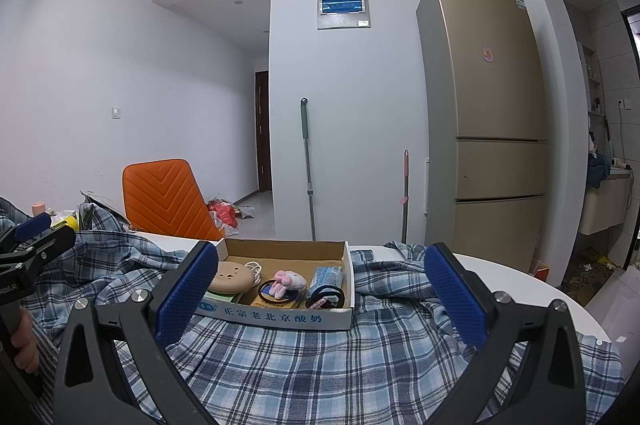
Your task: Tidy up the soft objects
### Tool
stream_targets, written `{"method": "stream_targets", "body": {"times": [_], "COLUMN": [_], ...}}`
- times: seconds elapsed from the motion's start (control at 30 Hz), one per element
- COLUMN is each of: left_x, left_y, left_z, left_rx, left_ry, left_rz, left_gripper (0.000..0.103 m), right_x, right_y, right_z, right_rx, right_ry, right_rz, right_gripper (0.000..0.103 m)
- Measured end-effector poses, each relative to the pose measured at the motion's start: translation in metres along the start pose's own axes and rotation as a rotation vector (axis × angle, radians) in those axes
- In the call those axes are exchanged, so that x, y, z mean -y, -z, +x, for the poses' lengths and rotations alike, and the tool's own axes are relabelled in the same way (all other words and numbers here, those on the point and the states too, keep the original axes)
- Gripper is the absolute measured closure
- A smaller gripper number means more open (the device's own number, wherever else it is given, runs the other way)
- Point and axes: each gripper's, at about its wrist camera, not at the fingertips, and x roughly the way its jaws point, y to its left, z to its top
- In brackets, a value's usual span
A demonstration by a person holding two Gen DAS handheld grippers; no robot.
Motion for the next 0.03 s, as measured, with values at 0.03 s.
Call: {"method": "stream_targets", "body": {"times": [0.03], "left_x": [0.0001], "left_y": [0.0], "left_z": [0.0], "left_rx": [0.0], "left_ry": [0.0], "left_rz": [0.0], "left_gripper": [0.0], "right_x": [0.0], "right_y": [0.0], "right_z": [-0.0001], "right_rx": [0.0], "right_ry": [0.0], "right_rz": [0.0], "right_gripper": [0.0]}}
